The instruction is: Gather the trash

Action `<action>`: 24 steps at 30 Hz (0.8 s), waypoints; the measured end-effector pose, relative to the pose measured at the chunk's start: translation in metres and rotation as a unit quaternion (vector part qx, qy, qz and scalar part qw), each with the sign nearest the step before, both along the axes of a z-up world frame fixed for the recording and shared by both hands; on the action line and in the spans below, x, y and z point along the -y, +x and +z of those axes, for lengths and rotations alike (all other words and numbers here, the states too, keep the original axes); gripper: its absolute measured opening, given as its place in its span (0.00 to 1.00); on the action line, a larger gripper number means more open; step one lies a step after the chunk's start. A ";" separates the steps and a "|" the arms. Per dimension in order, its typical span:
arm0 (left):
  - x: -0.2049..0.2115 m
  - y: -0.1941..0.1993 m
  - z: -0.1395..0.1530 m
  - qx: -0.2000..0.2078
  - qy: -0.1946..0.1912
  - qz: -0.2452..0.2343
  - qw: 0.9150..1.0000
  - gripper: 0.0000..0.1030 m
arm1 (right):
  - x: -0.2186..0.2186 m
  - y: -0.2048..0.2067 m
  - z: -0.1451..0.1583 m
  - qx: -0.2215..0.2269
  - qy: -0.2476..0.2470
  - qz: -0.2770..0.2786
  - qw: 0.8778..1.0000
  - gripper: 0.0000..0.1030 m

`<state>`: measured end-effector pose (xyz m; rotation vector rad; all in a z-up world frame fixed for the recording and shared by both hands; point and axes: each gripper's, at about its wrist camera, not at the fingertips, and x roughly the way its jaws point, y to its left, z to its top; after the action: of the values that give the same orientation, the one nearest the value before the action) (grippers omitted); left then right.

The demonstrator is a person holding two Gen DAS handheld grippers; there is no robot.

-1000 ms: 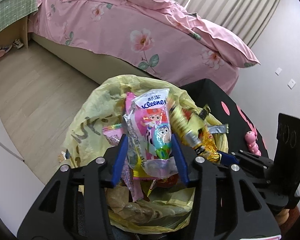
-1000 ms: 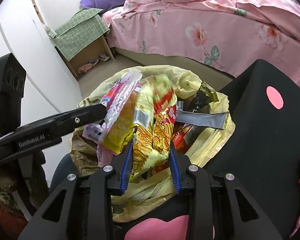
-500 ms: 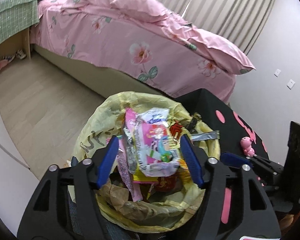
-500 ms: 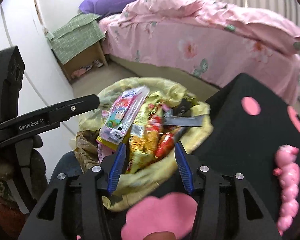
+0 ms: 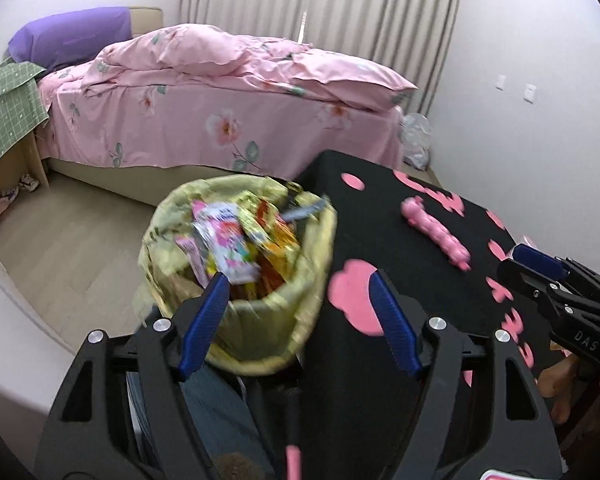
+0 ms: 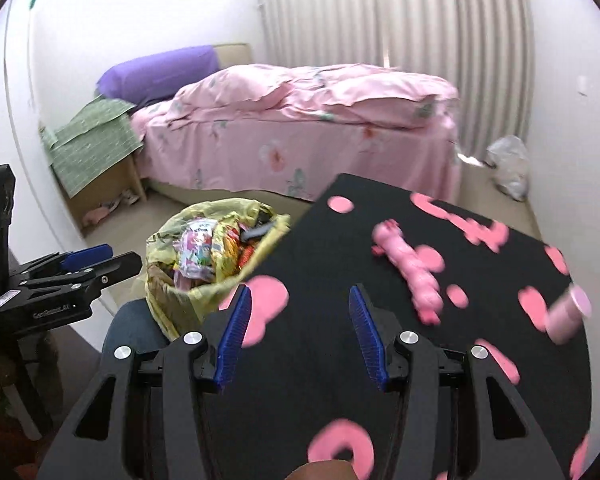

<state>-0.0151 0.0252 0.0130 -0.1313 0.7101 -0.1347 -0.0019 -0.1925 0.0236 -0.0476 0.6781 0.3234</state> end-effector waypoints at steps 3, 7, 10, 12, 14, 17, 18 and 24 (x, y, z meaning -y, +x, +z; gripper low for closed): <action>0.016 -0.018 0.005 -0.002 0.024 -0.003 1.000 0.67 | 0.014 -0.021 0.000 -0.002 0.003 -0.023 1.000 0.47; 0.028 -0.033 0.011 -0.002 0.048 0.014 0.999 0.67 | 0.022 -0.043 -0.001 0.003 -0.006 -0.048 0.999 0.47; 0.029 -0.039 0.013 -0.002 0.053 0.013 0.999 0.67 | 0.021 -0.053 -0.003 0.006 -0.011 -0.053 0.999 0.47; 0.028 -0.041 0.014 0.001 0.056 0.013 0.998 0.67 | 0.021 -0.056 -0.004 0.002 -0.006 -0.052 0.999 0.47; 0.026 -0.043 0.016 0.006 0.056 0.016 0.998 0.67 | 0.019 -0.056 -0.003 0.000 -0.006 -0.052 0.999 0.47; 0.023 -0.045 0.018 0.011 0.056 0.019 0.998 0.67 | 0.018 -0.057 -0.002 0.001 -0.004 -0.051 0.999 0.47; 0.023 -0.046 0.018 0.012 0.056 0.020 0.998 0.67 | 0.017 -0.057 -0.002 0.001 -0.004 -0.050 0.999 0.47; 0.023 -0.047 0.019 0.013 0.055 0.018 0.998 0.67 | 0.011 -0.059 -0.001 0.004 -0.008 -0.045 0.999 0.47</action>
<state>-0.0622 0.0021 0.0322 -0.0368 0.6875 -0.0615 -0.0605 -0.2038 0.0224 -0.0332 0.6735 0.2308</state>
